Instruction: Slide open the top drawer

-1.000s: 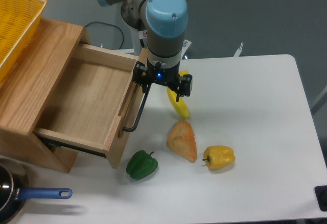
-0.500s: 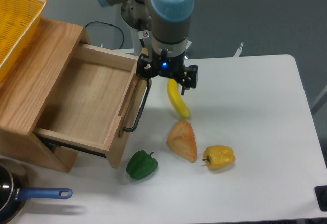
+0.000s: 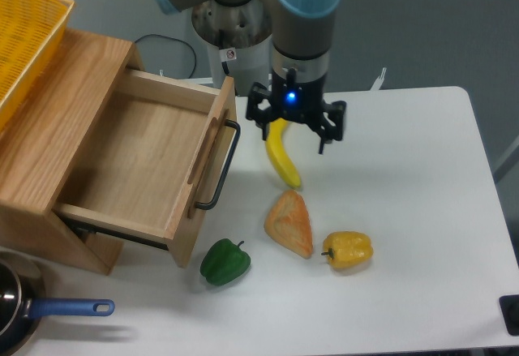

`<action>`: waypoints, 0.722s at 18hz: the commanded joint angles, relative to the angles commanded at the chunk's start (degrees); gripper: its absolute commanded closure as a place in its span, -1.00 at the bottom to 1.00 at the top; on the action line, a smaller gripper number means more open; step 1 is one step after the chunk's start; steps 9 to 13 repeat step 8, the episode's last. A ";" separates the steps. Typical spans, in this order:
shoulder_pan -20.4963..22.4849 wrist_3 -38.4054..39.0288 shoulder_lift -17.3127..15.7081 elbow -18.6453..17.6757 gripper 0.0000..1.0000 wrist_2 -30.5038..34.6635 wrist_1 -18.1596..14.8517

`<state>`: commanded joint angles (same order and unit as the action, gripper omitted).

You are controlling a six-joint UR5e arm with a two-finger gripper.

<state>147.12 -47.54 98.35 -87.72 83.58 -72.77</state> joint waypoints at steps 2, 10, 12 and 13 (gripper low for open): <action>2.37 -2.19 1.75 -0.09 -1.00 0.09 -0.17; 6.07 -2.82 4.30 -0.18 -1.00 0.35 -0.09; 6.07 -2.82 4.30 -0.18 -1.00 0.35 -0.09; 6.07 -2.82 4.30 -0.18 -1.00 0.35 -0.09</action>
